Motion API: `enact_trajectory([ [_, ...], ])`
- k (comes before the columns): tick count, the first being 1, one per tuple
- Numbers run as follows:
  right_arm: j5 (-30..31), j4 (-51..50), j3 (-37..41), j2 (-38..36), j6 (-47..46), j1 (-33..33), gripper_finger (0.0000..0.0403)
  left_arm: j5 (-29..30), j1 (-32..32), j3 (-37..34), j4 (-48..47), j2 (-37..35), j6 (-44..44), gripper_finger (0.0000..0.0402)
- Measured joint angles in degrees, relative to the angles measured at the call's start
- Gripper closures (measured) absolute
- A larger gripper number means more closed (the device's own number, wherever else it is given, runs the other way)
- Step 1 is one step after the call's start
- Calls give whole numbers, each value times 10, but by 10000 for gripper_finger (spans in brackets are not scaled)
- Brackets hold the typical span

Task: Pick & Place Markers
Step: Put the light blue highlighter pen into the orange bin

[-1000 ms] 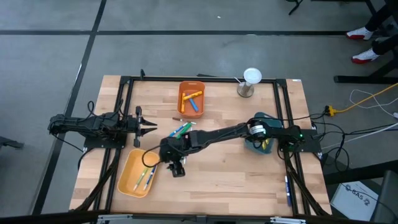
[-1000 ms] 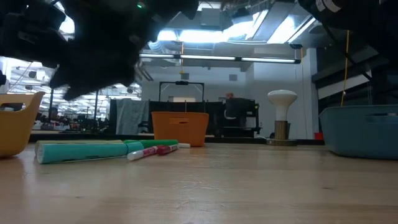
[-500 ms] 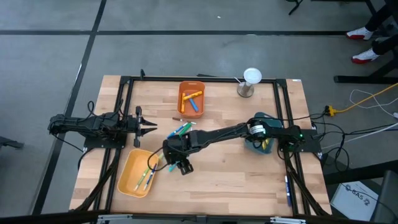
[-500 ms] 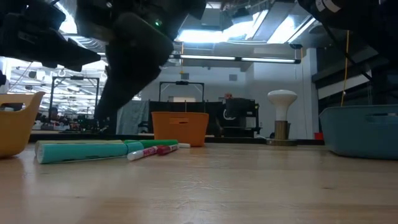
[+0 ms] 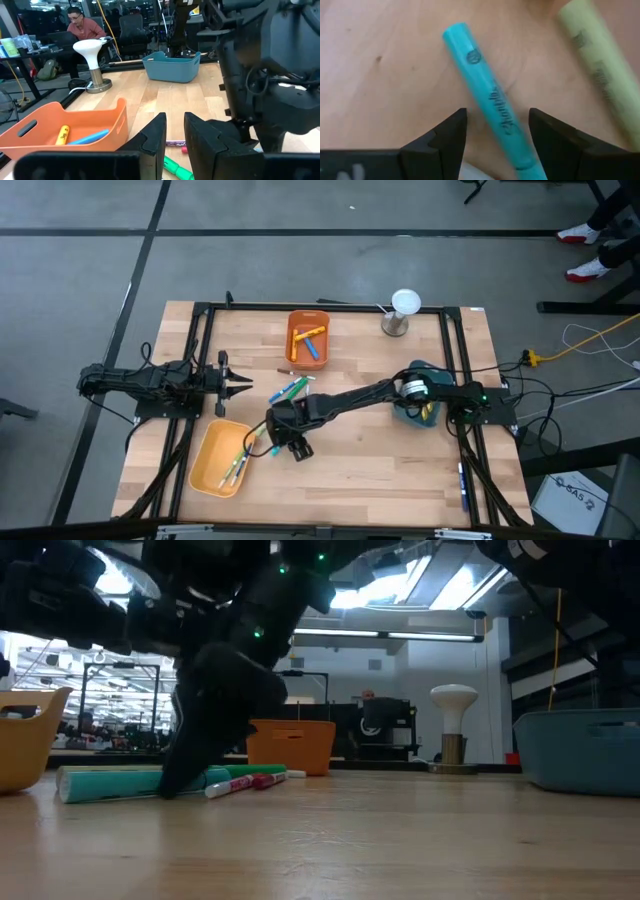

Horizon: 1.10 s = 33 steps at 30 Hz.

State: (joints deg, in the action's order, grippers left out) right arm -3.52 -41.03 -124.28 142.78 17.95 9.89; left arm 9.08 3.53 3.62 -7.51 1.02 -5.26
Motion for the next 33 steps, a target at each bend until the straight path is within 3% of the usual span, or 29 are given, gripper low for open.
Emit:
enact_trajectory([
  [5, 23, 27, 26, -4, 4, 0, 226, 0, 0, 0, 0, 0, 0, 334],
  [13, 26, 23, 27, -3, -30, 0, 340, 0, 0, 0, 0, 0, 0, 338],
  [18, 10, 24, 27, -2, -71, -2, 340, 0, 0, 0, 0, 0, 0, 335],
  [33, -41, 17, 31, -38, -82, -1, 336, 0, 0, 0, 0, 0, 0, 334],
])
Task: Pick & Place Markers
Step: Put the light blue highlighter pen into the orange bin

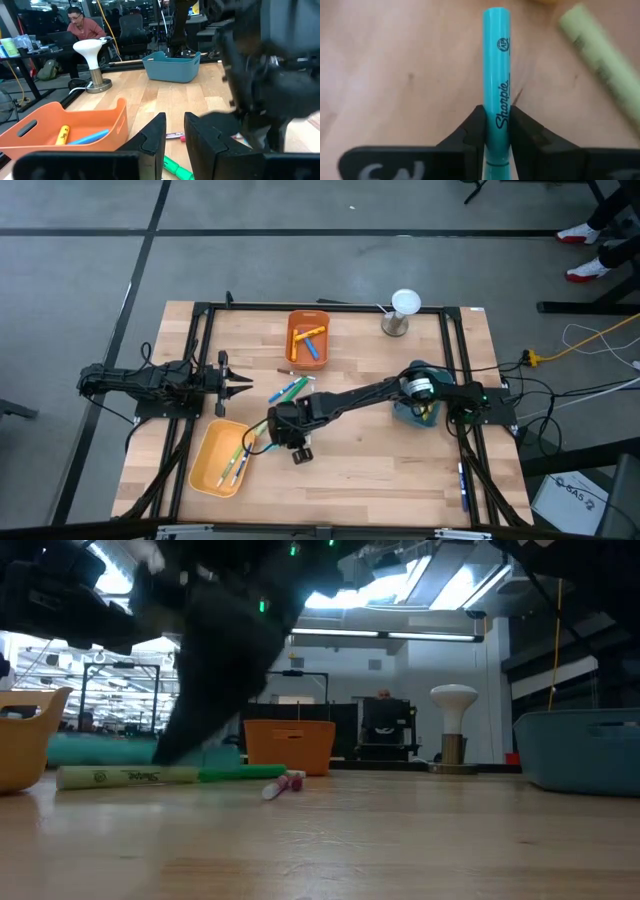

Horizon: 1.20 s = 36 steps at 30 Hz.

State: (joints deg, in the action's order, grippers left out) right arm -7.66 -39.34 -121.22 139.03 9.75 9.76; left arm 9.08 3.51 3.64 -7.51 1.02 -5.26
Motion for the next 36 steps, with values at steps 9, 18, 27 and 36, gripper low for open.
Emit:
enact_trajectory([
  [9, -1, -49, -1, -47, -25, 0, 336, 0, 0, 0, 0, 0, 0, 339],
  [18, 16, -109, -2, -93, -72, 29, 336, 0, 0, 0, 0, 0, 0, 334],
  [27, 47, -115, -2, -110, -106, 52, 336, 0, 0, 0, 0, 0, 0, 336],
  [36, 101, -116, -2, -111, -167, 73, 336, 0, 0, 0, 0, 0, 0, 337],
])
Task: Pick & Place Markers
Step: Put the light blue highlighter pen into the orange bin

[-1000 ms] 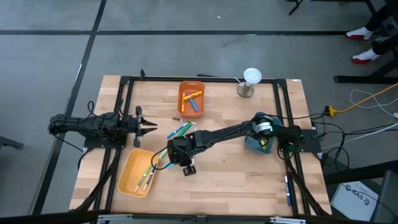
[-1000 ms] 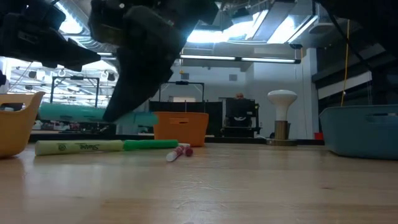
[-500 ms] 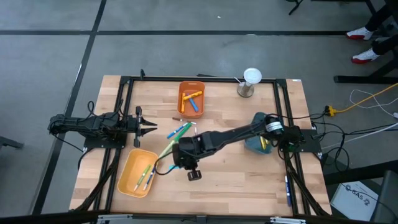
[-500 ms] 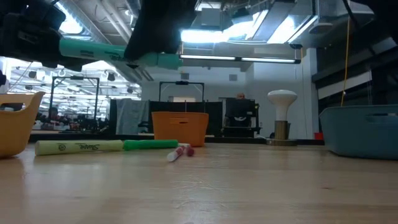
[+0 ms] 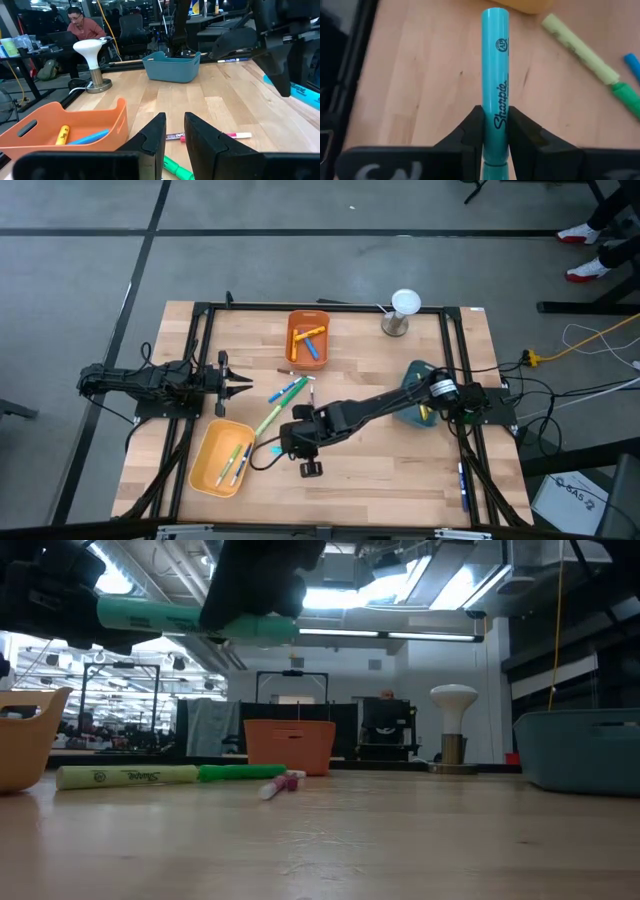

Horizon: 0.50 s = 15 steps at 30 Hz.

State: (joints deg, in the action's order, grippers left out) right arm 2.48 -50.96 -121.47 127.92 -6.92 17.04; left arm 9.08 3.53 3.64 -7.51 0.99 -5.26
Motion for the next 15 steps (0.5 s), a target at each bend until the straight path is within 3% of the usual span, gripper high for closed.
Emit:
enact_trajectory([
  [4, 31, 30, 0, 0, -13, 5, 336, 0, 0, 0, 0, 0, 0, 338],
  [15, 44, 90, 7, 0, -30, 8, 336, 0, 0, 0, 0, 0, 0, 336],
])
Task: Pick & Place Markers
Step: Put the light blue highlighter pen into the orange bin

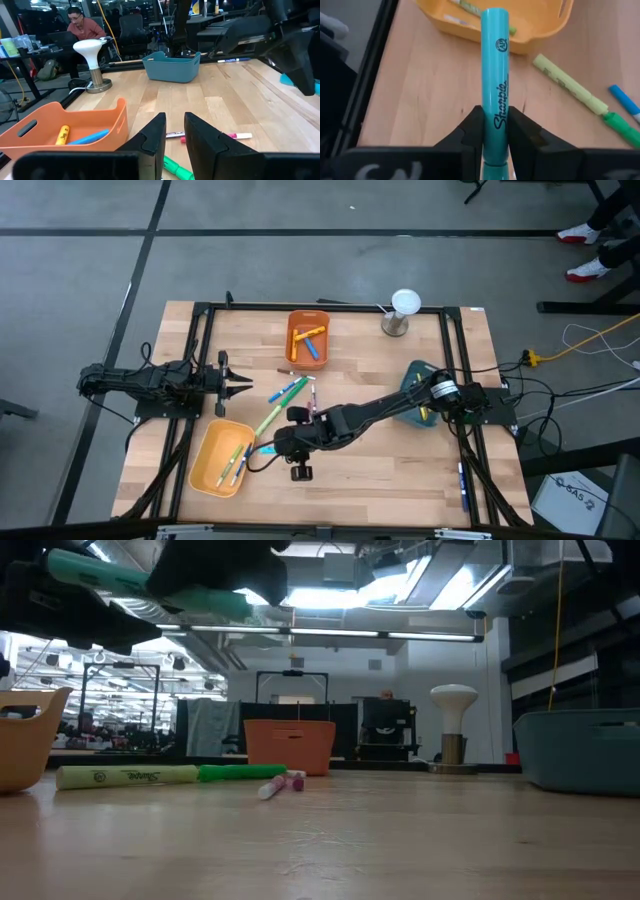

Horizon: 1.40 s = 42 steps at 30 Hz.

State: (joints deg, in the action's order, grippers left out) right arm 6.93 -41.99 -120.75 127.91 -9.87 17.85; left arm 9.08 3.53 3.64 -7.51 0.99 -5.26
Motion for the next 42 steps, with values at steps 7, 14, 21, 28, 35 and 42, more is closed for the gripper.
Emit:
enact_trajectory([
  [7, -9, 212, 152, -3, -44, 4, 335, 0, 0, 0, 0, 0, 0, 337],
  [14, 19, 401, 297, -55, -42, 4, 336, 0, 0, 0, 0, 0, 0, 335],
  [21, 148, 472, 440, -173, -27, 0, 334, 0, 0, 0, 0, 0, 0, 338],
  [28, 297, 481, 515, -248, -62, -7, 332, 0, 0, 0, 0, 0, 0, 334],
  [35, 325, 477, 518, -274, -54, -42, 334, 0, 0, 0, 0, 0, 0, 338],
  [42, 326, 481, 518, -285, -21, -87, 331, 0, 0, 0, 0, 0, 0, 334],
])
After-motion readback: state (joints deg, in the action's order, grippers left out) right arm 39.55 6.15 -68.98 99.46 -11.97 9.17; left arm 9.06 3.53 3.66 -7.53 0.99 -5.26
